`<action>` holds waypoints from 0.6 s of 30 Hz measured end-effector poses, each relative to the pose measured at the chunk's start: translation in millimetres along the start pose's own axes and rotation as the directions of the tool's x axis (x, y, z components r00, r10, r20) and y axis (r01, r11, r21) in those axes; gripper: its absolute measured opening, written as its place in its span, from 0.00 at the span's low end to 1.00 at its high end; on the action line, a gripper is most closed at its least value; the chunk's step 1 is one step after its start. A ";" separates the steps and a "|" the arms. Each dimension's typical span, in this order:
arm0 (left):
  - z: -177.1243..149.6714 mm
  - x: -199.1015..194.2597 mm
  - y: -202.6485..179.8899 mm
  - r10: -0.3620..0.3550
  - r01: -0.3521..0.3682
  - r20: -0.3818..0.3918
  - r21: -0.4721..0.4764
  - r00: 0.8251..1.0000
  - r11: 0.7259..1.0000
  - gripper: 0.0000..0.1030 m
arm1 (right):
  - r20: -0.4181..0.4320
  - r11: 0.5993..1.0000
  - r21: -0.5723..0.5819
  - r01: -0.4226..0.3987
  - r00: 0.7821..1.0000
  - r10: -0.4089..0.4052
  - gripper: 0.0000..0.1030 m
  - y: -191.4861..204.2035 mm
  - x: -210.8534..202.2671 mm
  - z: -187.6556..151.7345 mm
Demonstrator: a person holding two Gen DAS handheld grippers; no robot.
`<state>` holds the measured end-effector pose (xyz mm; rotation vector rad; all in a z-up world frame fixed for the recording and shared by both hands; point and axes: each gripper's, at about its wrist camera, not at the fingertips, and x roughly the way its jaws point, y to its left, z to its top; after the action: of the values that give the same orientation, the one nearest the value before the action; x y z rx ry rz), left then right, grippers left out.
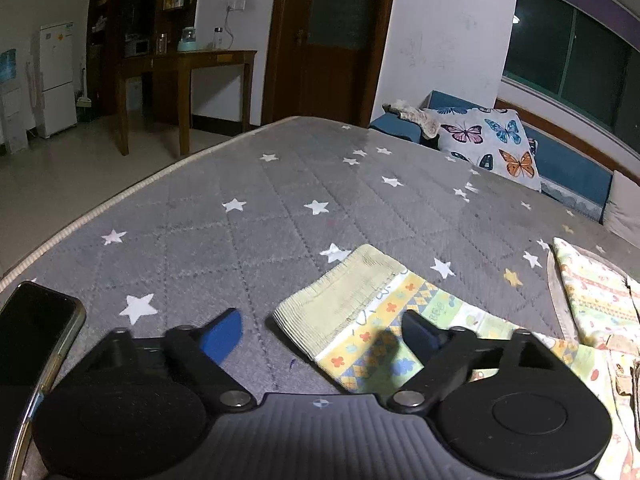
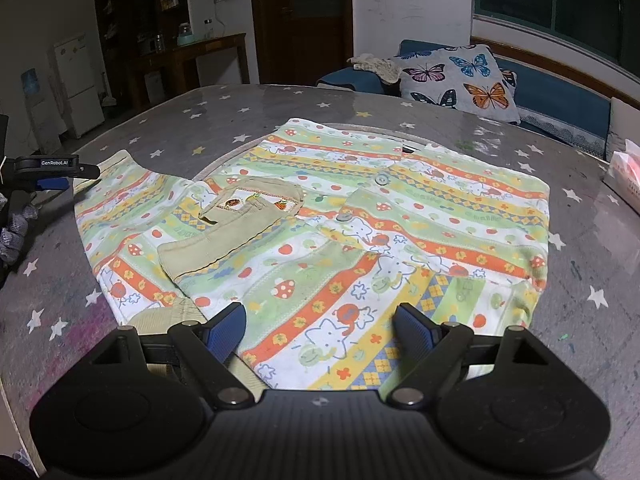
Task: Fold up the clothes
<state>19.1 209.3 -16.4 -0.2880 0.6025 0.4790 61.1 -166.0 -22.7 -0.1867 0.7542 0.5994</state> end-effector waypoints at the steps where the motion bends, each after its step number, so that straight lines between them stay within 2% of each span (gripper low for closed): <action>1: 0.5 0.1 0.3 0.001 -0.001 0.001 0.001 1.000 1.000 0.72 | 0.000 1.000 0.001 0.000 1.000 0.000 0.81 0.0 -0.1 -0.2; 2: 0.9 0.6 -0.6 0.002 -0.002 0.003 0.008 1.000 1.000 0.68 | 0.001 1.000 0.002 0.000 1.000 0.000 0.81 0.0 -0.1 -0.3; 3: 1.3 1.1 -1.5 0.003 -0.003 0.005 0.015 1.000 1.000 0.59 | 0.001 1.000 0.002 0.000 1.000 0.000 0.81 0.0 -0.1 -0.4; 6: 1.5 1.3 -2.6 0.005 -0.005 0.009 0.031 1.000 0.999 0.46 | 0.003 1.000 0.004 0.001 1.000 -0.001 0.81 -0.2 0.1 -0.6; 8: 2.1 1.0 -1.9 0.002 -0.002 0.008 0.033 1.000 0.999 0.34 | 0.004 1.000 0.005 0.002 1.000 -0.002 0.81 -0.1 0.1 -0.6; 10: 3.6 -0.7 -0.2 -0.044 0.044 -0.007 0.015 0.999 0.999 0.13 | 0.005 1.000 0.007 0.002 1.000 -0.002 0.81 -0.4 0.0 -0.6; 13: 5.9 -10.4 -5.6 -0.110 0.110 0.000 0.004 0.994 0.994 0.11 | 0.007 1.000 0.010 0.001 1.000 -0.001 0.81 -0.4 -0.1 -0.5; 15: 8.8 -23.4 -14.4 -0.174 0.174 0.019 0.002 0.985 0.985 0.10 | 0.010 1.000 0.012 0.000 1.000 0.000 0.81 -0.7 -0.5 -0.9; 18: 16.1 -46.0 -34.6 -0.295 0.295 0.050 0.005 0.954 0.955 0.10 | 0.018 1.000 0.016 0.000 1.000 -0.001 0.81 -1.2 -2.6 -0.9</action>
<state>11.2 170.2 28.2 -0.3609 0.4988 0.1978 59.7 -168.4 -21.6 -0.1667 0.7408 0.5939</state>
